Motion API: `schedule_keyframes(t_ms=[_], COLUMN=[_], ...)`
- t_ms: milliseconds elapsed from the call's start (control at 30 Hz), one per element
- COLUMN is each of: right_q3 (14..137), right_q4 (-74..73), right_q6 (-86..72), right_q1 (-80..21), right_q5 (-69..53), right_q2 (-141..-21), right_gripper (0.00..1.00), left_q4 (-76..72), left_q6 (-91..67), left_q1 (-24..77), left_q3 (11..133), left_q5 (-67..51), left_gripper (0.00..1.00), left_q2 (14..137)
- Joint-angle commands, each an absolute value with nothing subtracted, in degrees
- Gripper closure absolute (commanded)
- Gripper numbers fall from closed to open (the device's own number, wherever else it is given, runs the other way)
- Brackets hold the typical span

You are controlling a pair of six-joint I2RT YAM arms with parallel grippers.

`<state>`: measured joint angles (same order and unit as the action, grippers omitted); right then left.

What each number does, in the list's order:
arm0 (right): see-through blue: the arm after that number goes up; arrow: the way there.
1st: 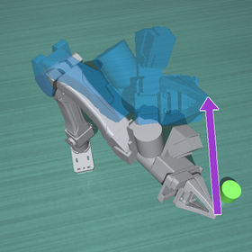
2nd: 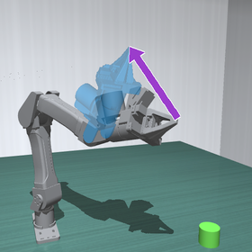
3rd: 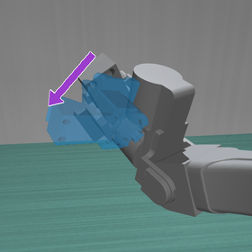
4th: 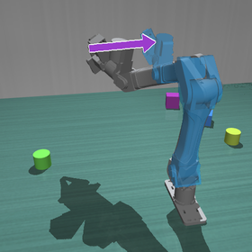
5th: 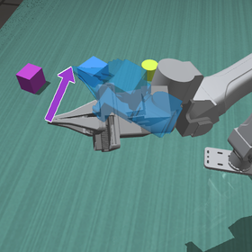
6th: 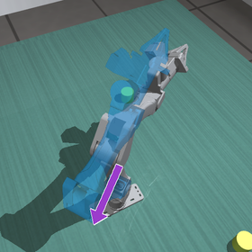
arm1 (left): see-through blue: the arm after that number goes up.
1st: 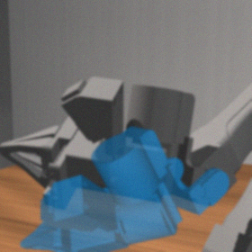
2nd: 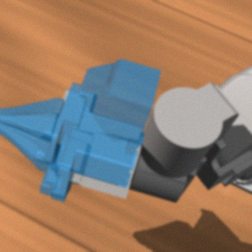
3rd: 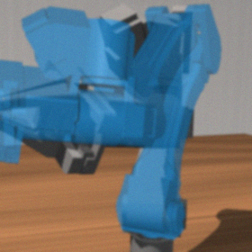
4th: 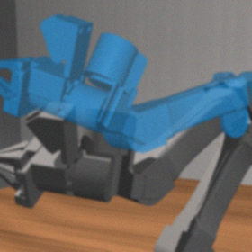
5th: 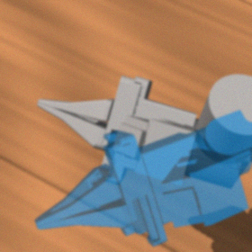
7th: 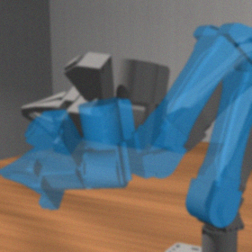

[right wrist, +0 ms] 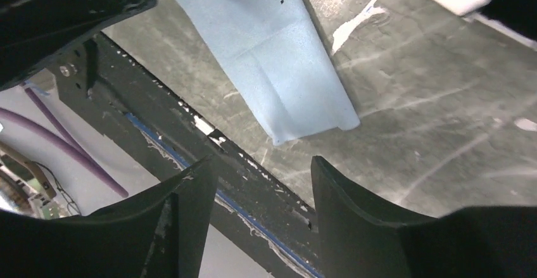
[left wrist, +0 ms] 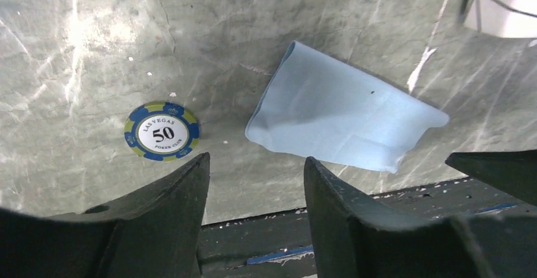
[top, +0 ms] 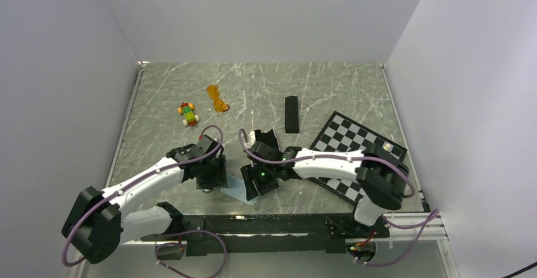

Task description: Organize the sunglasses

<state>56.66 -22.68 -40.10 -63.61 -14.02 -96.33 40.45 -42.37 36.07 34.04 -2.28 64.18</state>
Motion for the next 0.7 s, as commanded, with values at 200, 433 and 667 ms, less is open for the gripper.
schedule_keyframes(t_ms=[200, 433, 667], right_q3=[47.1, 46.2, 46.8], right_q4=[-16.4, -15.9, -14.8], right_q6=[-49.8, -50.9, -51.0], right_q1=[-61.6, -61.7, -62.0], right_q5=[-1.2, -3.2, -4.9], right_q2=[-83.3, -85.6, -87.9], right_gripper=[0.38, 0.42, 0.45], left_q4=[31.9, 30.7, 30.5], left_q6=[-39.5, -38.4, -38.2], left_q1=[35.9, 35.9, 35.9], left_q3=[34.8, 35.0, 33.5], left_q5=[-3.7, -3.9, -4.0], left_gripper=[0.38, 0.45, 0.49], left_q2=[66.1, 72.1, 73.6])
